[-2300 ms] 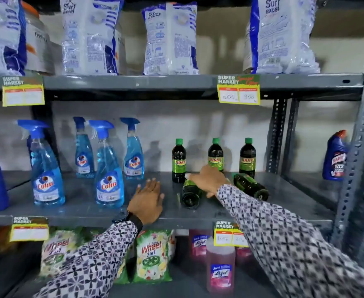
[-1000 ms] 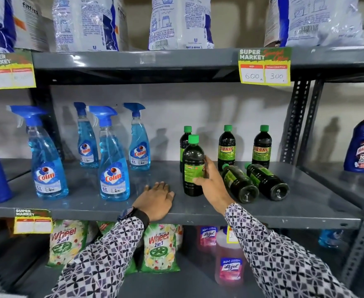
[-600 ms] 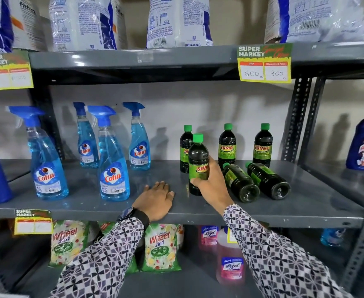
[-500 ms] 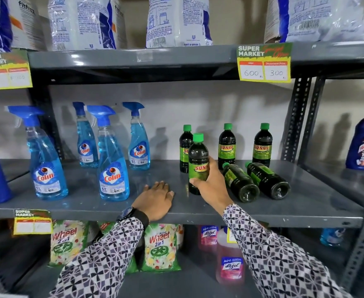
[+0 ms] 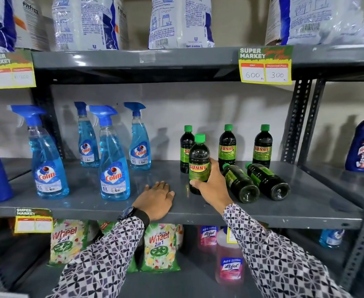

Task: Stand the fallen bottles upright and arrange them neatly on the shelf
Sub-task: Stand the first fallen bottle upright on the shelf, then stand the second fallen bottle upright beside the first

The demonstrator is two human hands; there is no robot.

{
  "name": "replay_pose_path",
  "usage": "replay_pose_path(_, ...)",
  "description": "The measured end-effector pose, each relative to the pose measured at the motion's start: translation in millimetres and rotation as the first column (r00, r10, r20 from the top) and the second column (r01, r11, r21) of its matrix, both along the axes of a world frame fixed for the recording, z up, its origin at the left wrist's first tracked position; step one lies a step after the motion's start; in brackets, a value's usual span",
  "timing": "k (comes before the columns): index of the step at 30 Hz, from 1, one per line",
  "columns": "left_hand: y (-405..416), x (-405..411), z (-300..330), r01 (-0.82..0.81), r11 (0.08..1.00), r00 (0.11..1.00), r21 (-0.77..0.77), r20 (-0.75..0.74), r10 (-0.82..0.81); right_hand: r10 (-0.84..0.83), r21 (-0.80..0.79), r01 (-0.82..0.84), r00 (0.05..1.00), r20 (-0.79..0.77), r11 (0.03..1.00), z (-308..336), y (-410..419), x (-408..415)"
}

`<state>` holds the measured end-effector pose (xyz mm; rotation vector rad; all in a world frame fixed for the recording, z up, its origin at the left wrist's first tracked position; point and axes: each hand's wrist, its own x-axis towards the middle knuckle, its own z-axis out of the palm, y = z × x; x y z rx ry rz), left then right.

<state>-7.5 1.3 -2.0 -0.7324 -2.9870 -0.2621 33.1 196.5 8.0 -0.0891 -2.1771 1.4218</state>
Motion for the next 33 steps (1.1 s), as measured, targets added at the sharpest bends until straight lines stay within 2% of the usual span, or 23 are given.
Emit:
replay_pose_path(4, 1, -4, -2, 0.002, 1.000, 1.000, -0.001, -0.005, -0.002, 0.028, 0.011, -0.028, 0.999, 0.032, 1.000, 2, 5, 10)
replay_pose_path(14, -3, -15, -10, 0.044, 0.987, 0.995, -0.153, -0.081, -0.057, 0.158, -0.007, -0.158, 0.987, 0.024, 0.987, -8, 14, 53)
replay_pose_path(18, -4, -14, -9, 0.025, 0.989, 0.998, -0.145, -0.059, -0.034, 0.157, -0.005, -0.157, 0.987, 0.029, 0.988, -3, 10, 59)
replay_pose_path(22, 1, -5, 1, -0.015, 0.999, 1.000, -0.031, 0.025, 0.016, 0.225, -0.007, -0.225, 0.974, 0.009, 0.974, 4, 8, 80)
replay_pose_path(23, 3, -3, 5, -0.020, 1.000, 0.999, -0.002, 0.042, 0.020, 0.198, 0.000, -0.198, 0.979, -0.039, 0.980, 6, 10, 87)
replay_pose_path(25, 10, 1, 12, -0.017, 0.998, 0.998, 0.055, 0.053, 0.014, -0.027, 0.079, 0.043, 0.981, -0.194, 0.996, 18, 20, 97)
replay_pose_path(27, 20, 2, 13, -0.007, 0.997, 0.998, 0.081, 0.056, 0.002, -0.254, 0.202, 0.338, 0.900, -0.354, 0.919, 34, 38, 94)
replay_pose_path(28, 26, 1, 12, -0.003, 0.997, 0.998, 0.074, 0.057, -0.001, -0.314, 0.278, 0.425, 0.876, -0.366, 0.862, 43, 48, 90)
replay_pose_path(30, 35, -2, 4, -0.008, 0.999, 0.999, 0.046, 0.053, 0.006, -0.377, 0.457, 0.442, 0.897, -0.232, 0.772, 61, 71, 75)
replay_pose_path(33, 36, -7, -3, -0.022, 0.999, 0.999, 0.026, 0.032, 0.021, -0.394, 0.561, 0.233, 0.900, 0.185, 0.794, 74, 99, 48)
